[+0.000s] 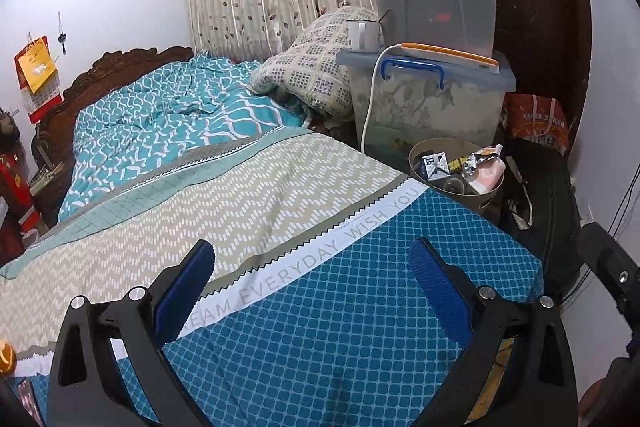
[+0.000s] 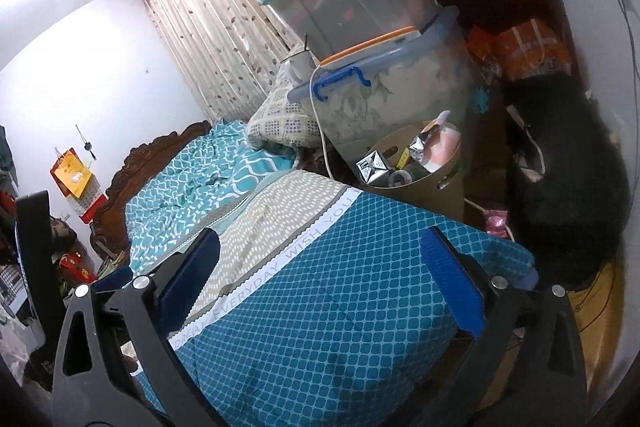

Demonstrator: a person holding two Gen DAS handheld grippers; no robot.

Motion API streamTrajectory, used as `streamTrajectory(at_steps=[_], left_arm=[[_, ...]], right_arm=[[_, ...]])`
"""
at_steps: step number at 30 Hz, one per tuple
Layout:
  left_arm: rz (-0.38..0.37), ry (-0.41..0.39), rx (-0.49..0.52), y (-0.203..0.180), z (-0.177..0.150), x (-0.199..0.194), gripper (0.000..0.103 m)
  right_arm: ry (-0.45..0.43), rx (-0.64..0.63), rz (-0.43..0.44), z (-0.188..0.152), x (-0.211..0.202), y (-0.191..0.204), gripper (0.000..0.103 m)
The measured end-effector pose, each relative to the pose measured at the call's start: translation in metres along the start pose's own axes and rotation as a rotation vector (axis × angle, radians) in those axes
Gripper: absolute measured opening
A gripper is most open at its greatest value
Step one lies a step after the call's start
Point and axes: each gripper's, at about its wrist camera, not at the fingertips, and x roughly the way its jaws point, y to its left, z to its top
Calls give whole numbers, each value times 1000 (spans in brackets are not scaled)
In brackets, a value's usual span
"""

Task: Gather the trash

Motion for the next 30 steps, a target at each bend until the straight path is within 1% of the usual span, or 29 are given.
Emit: streamTrajectory(at_steps=[6, 10, 11, 14, 18, 22, 27, 30], left_arm=[[-33, 32, -17, 4, -2, -2, 94], [-102, 33, -41, 6, -4, -7, 94], [-104, 29, -45, 6, -4, -7, 94], [-60, 7, -47, 6, -4, -11, 94], [-37, 1, -55, 9, -3, -14, 94], [2, -19, -53, 10, -1, -19, 94], [14, -23, -53, 11, 0, -23, 94], [17, -10, -55, 13, 2, -23, 94]], right_arm=[[-8, -9, -20, -5, -4, 5, 100], [-9, -6, -26, -5, -4, 5, 100], [-7, -5, -25, -5, -4, 5, 100], [3, -4, -20, -6, -4, 6, 100], [6, -9, -14, -7, -4, 9, 100], [0, -18, -8, -8, -6, 12, 100], [-3, -20, -4, -9, -6, 12, 100], [-1, -17, -4, -9, -5, 12, 100]])
